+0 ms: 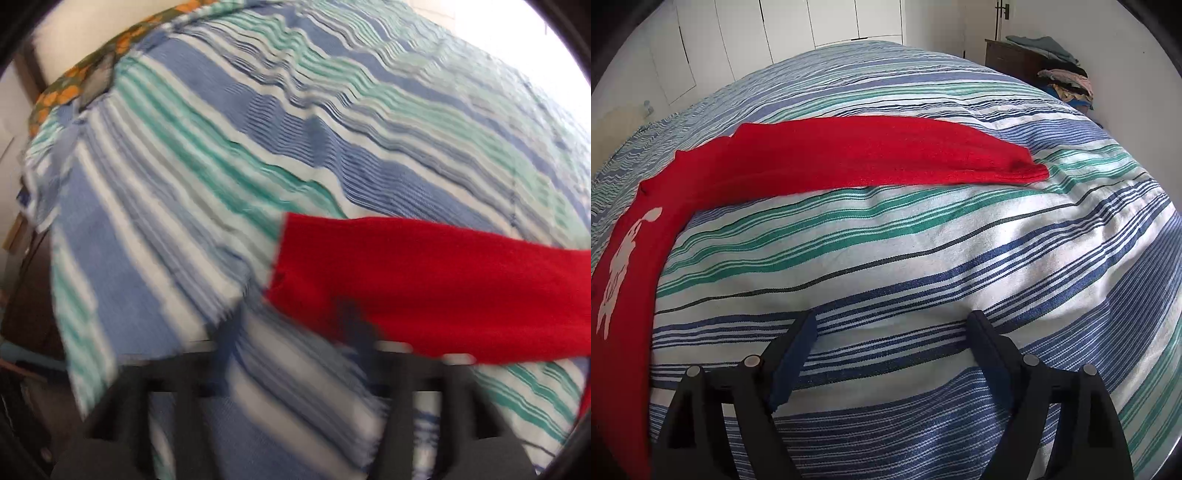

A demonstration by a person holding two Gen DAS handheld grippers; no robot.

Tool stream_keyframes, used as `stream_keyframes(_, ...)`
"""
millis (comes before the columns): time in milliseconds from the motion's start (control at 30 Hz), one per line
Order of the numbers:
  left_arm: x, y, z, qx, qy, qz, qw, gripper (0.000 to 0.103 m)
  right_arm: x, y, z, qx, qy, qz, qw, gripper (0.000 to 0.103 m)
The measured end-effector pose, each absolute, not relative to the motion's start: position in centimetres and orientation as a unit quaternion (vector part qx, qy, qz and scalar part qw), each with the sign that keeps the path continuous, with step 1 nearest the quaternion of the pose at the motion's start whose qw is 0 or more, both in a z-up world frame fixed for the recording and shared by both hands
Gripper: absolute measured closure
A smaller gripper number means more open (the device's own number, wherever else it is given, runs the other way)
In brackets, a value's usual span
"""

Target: Fold small clothes

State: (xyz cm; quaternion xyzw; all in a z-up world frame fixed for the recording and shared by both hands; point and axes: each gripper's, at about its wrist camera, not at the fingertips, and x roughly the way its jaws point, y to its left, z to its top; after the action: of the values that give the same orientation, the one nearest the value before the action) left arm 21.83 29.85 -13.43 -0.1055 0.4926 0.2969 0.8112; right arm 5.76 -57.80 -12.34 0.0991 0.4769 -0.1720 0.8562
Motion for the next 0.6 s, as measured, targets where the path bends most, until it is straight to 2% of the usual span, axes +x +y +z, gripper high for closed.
stream_keyframes(167,16.2,25.2,-8.8,-0.164,0.456,0.2,0.851,0.026,4.4,-55.3,-8.2,0.09,0.453,-0.133,0.877,0.021)
stream_keyframes(333,11.2,13.4,-6.8,-0.117,0.471,0.028,0.874,0.025,2.4,-47.1,-4.0,0.083,0.439,0.031,0.894,0.021)
stream_keyframes(467,8.8,4.1,-8.8,-0.059,0.519,-0.093,0.848,0.025,0.2,-39.0,-4.1,0.039,0.451,0.145,0.88,0.021)
stream_keyframes(600,7.5,-0.3,-12.9,0.01,0.57,-0.104,0.815,0.025,-1.4,-34.7,-8.5,-0.013,0.493,0.188,0.85,0.021)
